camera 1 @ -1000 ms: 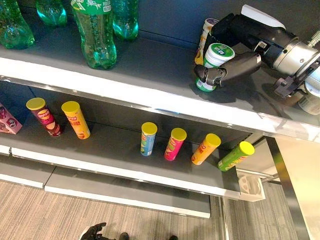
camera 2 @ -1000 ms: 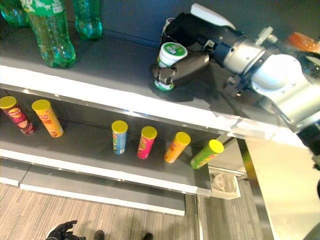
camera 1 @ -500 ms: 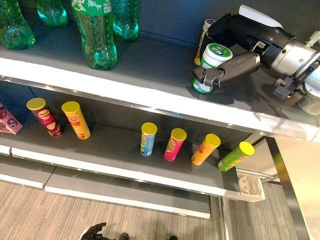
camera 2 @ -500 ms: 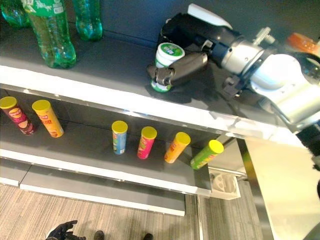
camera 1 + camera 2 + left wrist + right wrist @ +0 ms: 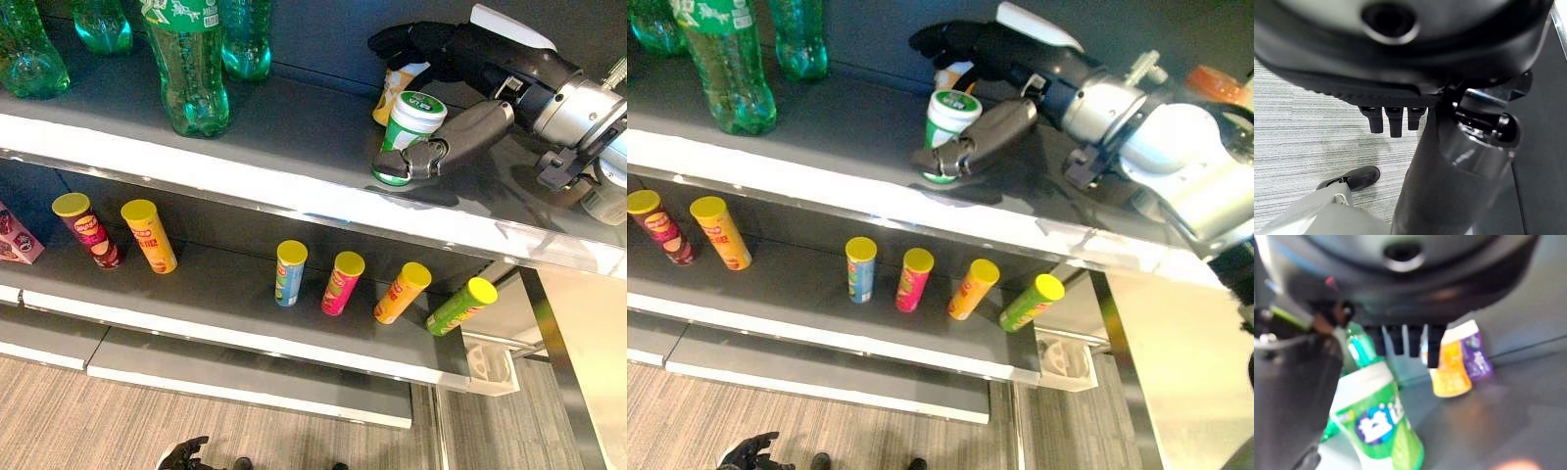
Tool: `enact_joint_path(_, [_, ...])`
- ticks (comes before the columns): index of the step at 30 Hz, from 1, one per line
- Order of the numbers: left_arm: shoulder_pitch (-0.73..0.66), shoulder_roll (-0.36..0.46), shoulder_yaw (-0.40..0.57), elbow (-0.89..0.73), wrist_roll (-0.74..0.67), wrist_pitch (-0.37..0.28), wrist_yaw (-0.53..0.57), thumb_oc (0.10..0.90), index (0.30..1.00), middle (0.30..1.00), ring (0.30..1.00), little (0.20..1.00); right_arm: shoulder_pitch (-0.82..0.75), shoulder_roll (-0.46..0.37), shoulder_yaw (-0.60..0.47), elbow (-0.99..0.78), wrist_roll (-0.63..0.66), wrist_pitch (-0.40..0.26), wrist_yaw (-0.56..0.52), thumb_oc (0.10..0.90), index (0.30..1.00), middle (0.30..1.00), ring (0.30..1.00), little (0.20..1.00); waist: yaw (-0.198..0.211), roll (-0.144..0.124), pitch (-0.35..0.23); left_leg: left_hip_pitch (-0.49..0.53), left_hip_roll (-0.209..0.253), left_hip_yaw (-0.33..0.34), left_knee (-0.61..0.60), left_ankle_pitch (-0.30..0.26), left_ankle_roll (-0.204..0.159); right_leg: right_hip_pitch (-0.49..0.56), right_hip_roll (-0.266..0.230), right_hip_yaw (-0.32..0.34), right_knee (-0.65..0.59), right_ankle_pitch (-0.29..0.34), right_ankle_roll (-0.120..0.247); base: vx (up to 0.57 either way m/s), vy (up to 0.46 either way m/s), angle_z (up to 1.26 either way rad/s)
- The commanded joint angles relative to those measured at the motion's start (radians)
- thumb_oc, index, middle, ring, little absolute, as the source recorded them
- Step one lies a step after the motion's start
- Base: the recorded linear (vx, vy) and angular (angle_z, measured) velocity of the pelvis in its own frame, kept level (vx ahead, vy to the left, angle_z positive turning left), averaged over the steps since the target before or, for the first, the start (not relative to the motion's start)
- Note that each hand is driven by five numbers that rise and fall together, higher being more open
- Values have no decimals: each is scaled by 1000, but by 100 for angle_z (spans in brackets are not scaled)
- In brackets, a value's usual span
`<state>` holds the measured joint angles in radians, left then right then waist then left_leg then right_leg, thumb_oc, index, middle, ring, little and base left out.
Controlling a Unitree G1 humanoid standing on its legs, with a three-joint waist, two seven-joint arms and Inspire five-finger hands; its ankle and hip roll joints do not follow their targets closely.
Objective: Put the goods on the table back onto the shelves and tidy them up.
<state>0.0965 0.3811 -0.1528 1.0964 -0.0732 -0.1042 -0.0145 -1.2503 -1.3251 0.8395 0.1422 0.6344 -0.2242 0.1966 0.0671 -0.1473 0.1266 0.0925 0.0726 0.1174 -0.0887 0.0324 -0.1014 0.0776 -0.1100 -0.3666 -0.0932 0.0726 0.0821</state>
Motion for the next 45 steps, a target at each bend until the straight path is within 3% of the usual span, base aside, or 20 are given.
enact_joint_path(1, [-12, 46, -34, -11, 20, -29, -14, 800, 900, 900, 900, 900, -126, -42, -115, 61, 78, -62, -83, 800, 900, 900, 900, 900, 19, -62, -46, 8, 11, 58, 1, -75, -4, 24, -152, -14, 20, 61, 158, 0, 0, 0])
enact_joint_path(8, [-9, 45, -17, -10, 16, -34, -5, 800, 900, 900, 900, 900, -41, -97, -333, 52, 143, -116, -127, 800, 900, 900, 900, 900, -3, -56, -58, 10, 10, 65, 1, -83, -1, 19, -153, -6, 18, 67, 163, -3, 4, -2])
enact_joint_path(15, [-9, 48, -10, -11, 12, -36, -4, 800, 900, 900, 900, 900, 5, -128, -408, 57, 157, -125, -136, 800, 900, 900, 900, 900, -16, -58, -64, 18, 8, 74, 1, -91, 1, 14, -153, 7, 17, 72, 167, -3, 6, -1])
enact_joint_path(20, [-11, 42, -1, -13, 16, -39, -4, 800, 900, 900, 900, 900, 112, -142, -534, 24, 148, -137, -149, 800, 900, 900, 900, 900, -32, -52, -65, 23, 5, 84, 1, -97, 7, 4, -154, 26, 16, 80, 171, -15, 40, -15])
enact_joint_path(26, [-11, 36, 12, -22, 40, -43, -10, 800, 900, 900, 900, 900, 401, -130, -840, -78, 133, -157, -162, 800, 900, 900, 900, 900, -78, -45, -61, 21, -11, 99, 1, -103, 24, -28, -167, 72, 30, 141, 180, -28, 69, -18])
enact_joint_path(27, [-11, 39, 10, -25, 45, -43, -13, 800, 900, 900, 900, 900, 492, -116, -928, -106, 126, -157, -162, 800, 900, 900, 900, 900, -83, -47, -60, 19, -12, 103, 1, -103, 28, -38, -169, 79, 36, 150, 180, -40, 97, -9])
enact_joint_path(29, [-12, 37, 14, -40, 56, -46, -22, 800, 900, 900, 900, 900, 620, -86, -1059, -149, 115, -157, -164, 800, 900, 900, 900, 900, -120, -36, -50, 16, -16, 114, 1, -106, 36, -64, -172, 106, 53, 180, 180, -55, 110, -19])
enact_joint_path(30, [-14, 46, 8, -41, 57, -45, -22, 800, 900, 900, 900, 900, 673, -79, -1110, -164, 113, -155, -164, 800, 900, 900, 900, 900, -111, -43, -50, 15, -16, 115, 1, -106, 37, -67, -172, 107, 54, 181, 180, -83, 115, -30])
enact_joint_path(31, [-18, 51, 9, -53, 62, -48, -27, 800, 900, 900, 900, 900, 753, -59, -1191, -174, 104, -160, -177, 800, 900, 900, 900, 900, -136, -40, -40, 11, -16, 129, 1, -106, 41, -88, -172, 125, 55, 205, 180, -82, 76, -38])
enact_joint_path(33, [-23, 67, 2, -68, 66, -48, -33, 800, 900, 900, 900, 900, 831, -40, -1269, -201, 100, -160, -182, 800, 900, 900, 900, 900, -142, -41, -28, 17, -6, 163, 1, -112, 39, -111, -168, 128, 49, 245, 180, -148, 35, -91])
enact_joint_path(34, [-24, 88, 2, -90, 74, -45, -37, 800, 900, 900, 900, 900, 867, -31, -1304, -206, 98, -159, -191, 800, 900, 900, 900, 900, -147, -35, -15, 10, 24, 212, 1, -99, 34, -139, -167, 112, 36, 279, 180, -219, -49, -108])
enact_joint_path(38, [-34, 108, 0, -100, 68, -37, -28, 800, 900, 900, 900, 900, 853, -42, -1317, -183, 95, -170, -219, 800, 900, 900, 900, 900, -139, -6, -16, -23, 71, 274, 1, -68, 34, -122, -194, 49, 89, 209, 180, -208, -1, -105])
enact_joint_path(41, [-31, 121, 1, -118, 44, -32, -21, 800, 900, 900, 900, 900, 781, -45, -1276, -132, 78, -166, -261, 800, 900, 900, 900, 900, -111, 8, -41, -51, 98, 323, 3, -57, 36, -66, -234, 13, 207, 157, 180, -177, -2, -83])
enact_joint_path(43, [-24, 125, 3, -124, 36, -31, -18, 800, 900, 900, 900, 900, 752, -40, -1249, -119, 62, -167, -276, 800, 900, 900, 900, 900, -100, 7, -48, -56, 105, 340, 5, -52, 35, -54, -243, 4, 230, 153, 180, -124, -90, -92])
enact_joint_path(45, [-14, 136, 14, -122, 16, -27, -6, 800, 900, 900, 900, 900, 702, -39, -1193, -74, 4, -149, -323, 800, 900, 900, 900, 900, -65, -16, -71, -82, 125, 398, 10, -20, 27, 2, -258, -61, 234, 187, 180, -282, -315, -110])
